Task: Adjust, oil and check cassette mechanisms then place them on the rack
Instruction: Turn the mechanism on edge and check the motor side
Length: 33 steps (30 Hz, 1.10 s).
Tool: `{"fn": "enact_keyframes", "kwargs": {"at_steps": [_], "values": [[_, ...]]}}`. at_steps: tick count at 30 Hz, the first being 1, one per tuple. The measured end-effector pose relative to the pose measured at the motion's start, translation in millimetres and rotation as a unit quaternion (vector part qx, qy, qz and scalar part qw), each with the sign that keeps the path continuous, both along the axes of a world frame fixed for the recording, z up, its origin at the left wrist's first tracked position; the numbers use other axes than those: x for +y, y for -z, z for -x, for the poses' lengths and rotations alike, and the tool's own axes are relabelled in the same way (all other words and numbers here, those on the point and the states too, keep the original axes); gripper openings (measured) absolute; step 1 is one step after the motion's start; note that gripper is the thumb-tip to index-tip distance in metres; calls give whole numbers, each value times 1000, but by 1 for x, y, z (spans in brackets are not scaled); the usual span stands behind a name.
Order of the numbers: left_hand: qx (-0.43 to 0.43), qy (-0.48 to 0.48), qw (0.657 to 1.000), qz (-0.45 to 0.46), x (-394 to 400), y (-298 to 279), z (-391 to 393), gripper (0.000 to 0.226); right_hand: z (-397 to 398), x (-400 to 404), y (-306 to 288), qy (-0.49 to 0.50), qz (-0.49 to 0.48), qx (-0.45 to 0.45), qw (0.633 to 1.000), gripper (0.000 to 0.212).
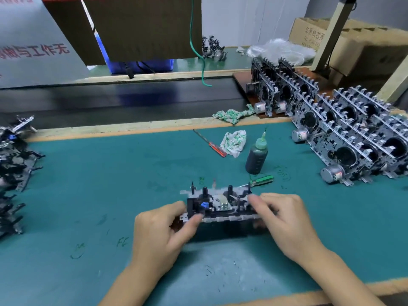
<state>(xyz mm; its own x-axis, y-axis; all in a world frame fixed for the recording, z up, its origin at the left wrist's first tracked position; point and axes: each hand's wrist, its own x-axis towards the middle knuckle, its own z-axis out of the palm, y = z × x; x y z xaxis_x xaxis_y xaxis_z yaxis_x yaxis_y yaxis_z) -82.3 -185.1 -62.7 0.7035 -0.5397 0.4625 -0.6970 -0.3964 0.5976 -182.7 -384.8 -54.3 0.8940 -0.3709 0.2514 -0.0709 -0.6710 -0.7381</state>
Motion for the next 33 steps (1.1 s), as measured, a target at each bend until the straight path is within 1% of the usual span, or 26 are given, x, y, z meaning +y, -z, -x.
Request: {"fn": "enact_keyframes", "kwargs": {"at_steps": [2, 4, 6, 8, 10, 15, 20, 22, 24, 25, 26, 27, 28, 29, 30, 31, 33], "values": [[55, -33, 997, 37, -9, -6, 0, 72, -7, 3, -12, 50, -49, 22, 997, 70], [132, -58, 987, 65, -17, -12, -5, 72, -14, 4, -21, 71, -34, 70, 994, 78], [164, -77, 982, 54, -21, -15, -11, 74, -21, 5, -23, 77, -14, 117, 990, 82], [196, -81, 976, 46, -20, -13, -15, 76, -26, 5, -24, 74, -47, 142, 986, 85], [216, -82, 971, 52, -20, -11, -17, 77, -29, 3, -25, 66, -84, 151, 983, 81], [206, -66, 974, 67, -21, -7, -21, 76, -29, 1, -30, 44, -135, 172, 975, 74], [207, -64, 971, 104, -21, -4, -18, 72, -24, 3, -28, 43, -116, 160, 979, 74], [203, -66, 972, 99, -21, -3, -19, 71, -24, 3, -28, 42, -106, 163, 980, 76], [159, -105, 980, 51, -20, -1, -20, 69, -24, 1, -29, 45, -46, 187, 980, 86], [125, -135, 983, 24, -19, -1, -20, 64, -24, -2, -28, 58, 17, 189, 980, 88], [94, -160, 983, 13, -18, -3, -20, 58, -24, -7, -27, 70, 86, 178, 978, 85], [74, -164, 983, 22, -18, -7, -21, 48, -24, -13, -26, 62, 120, 155, 979, 76], [70, -142, 987, 37, -19, -12, -24, 40, -25, -19, -25, 24, 106, 138, 984, 61], [73, -96, 992, 47, -20, -18, -28, 34, -26, -21, -25, -33, 55, 129, 990, 46], [82, -31, 995, 44, -23, -25, -33, 31, -27, -20, -24, -88, -4, 126, 988, 41], [97, 42, 994, 33, -26, -31, -37, 29, -29, -18, -19, -125, -53, 108, 985, 44], [137, 162, 977, 9, -35, -41, -42, 27, -33, -12, -9, -131, -93, 49, 986, 43]]}}
